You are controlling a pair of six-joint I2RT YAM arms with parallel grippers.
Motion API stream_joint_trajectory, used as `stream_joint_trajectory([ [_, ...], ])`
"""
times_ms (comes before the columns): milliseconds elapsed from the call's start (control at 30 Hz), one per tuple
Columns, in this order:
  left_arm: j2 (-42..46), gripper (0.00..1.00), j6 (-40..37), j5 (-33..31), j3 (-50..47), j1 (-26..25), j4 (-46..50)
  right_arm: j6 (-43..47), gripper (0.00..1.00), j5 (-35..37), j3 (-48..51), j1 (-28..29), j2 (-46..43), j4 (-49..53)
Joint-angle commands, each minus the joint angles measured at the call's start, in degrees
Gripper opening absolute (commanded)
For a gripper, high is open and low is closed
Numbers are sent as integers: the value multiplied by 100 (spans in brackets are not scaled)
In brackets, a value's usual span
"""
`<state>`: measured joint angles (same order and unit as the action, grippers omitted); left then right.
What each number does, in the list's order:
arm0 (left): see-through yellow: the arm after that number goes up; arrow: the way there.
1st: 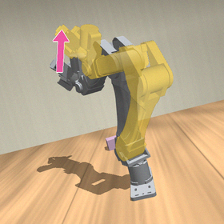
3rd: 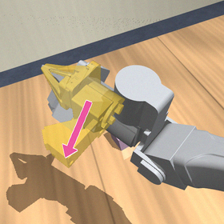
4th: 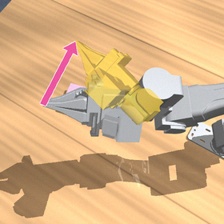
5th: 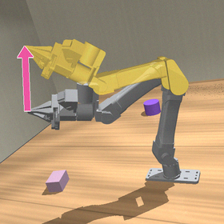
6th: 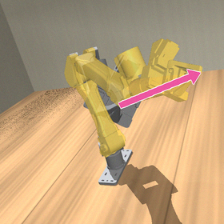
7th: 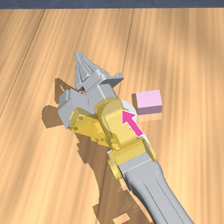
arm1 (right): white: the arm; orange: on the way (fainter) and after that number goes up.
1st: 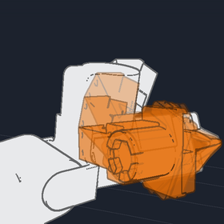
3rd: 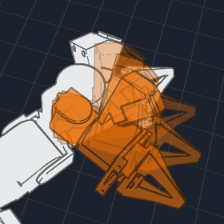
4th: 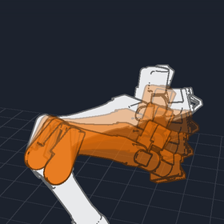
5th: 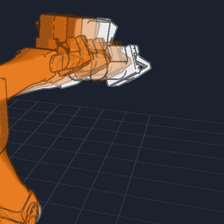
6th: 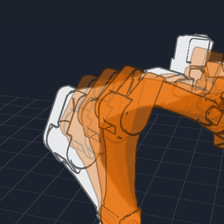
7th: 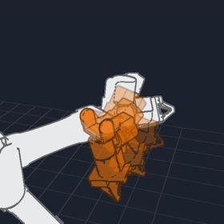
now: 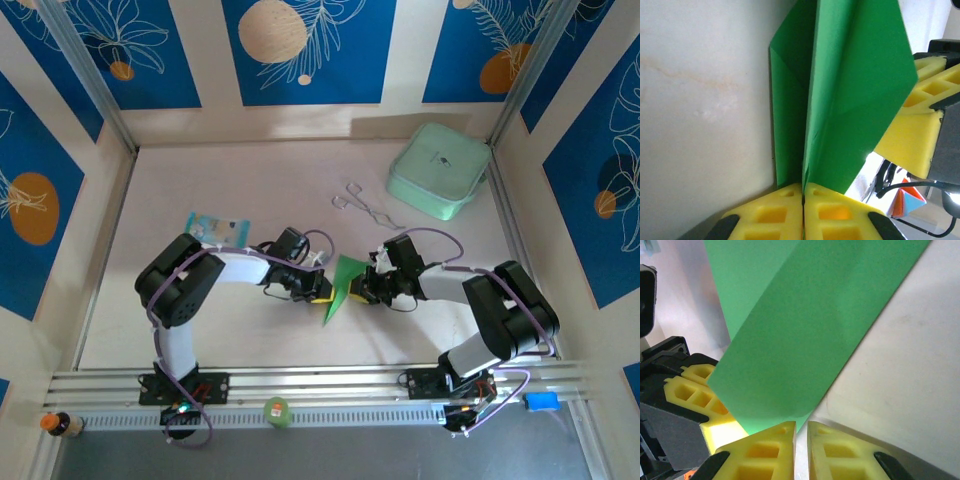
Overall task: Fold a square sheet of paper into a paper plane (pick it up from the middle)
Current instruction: Turn over a paper plane at the center of the table, then move the paper plane to the center of the table.
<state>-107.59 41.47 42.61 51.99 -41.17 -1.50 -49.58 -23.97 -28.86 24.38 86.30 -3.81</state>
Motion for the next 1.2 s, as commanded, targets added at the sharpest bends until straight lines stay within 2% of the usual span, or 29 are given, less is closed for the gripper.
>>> stream_joint_trajectory([
  [0,204,7,-82,-112,25,-80,-27,-3,14,25,-32,-19,-269,217],
  [100,691,6,-129,-853,-48,-127,250,33,14,252,-10,-86,-597,466],
  [267,1532,5,-460,-3309,212,-437,1804,11,15,641,82,-170,-1134,807],
  [333,1659,4,-480,-4082,389,-536,2369,-33,15,673,113,-172,-1238,828],
  [433,1739,4,-471,-4760,553,-603,2836,-59,15,655,118,-172,-1269,836],
  [667,1490,4,-410,-4981,776,-675,3205,-94,15,636,86,-118,-1209,808],
  [867,1256,4,-342,-4744,778,-742,3098,-69,16,372,51,-46,-1160,628],
  [1033,1280,4,-217,-4513,616,-778,2884,-375,23,78,-49,138,-1041,71],
  [1167,1337,4,-101,-4403,467,-809,2726,-499,33,28,-408,401,-651,-115],
])
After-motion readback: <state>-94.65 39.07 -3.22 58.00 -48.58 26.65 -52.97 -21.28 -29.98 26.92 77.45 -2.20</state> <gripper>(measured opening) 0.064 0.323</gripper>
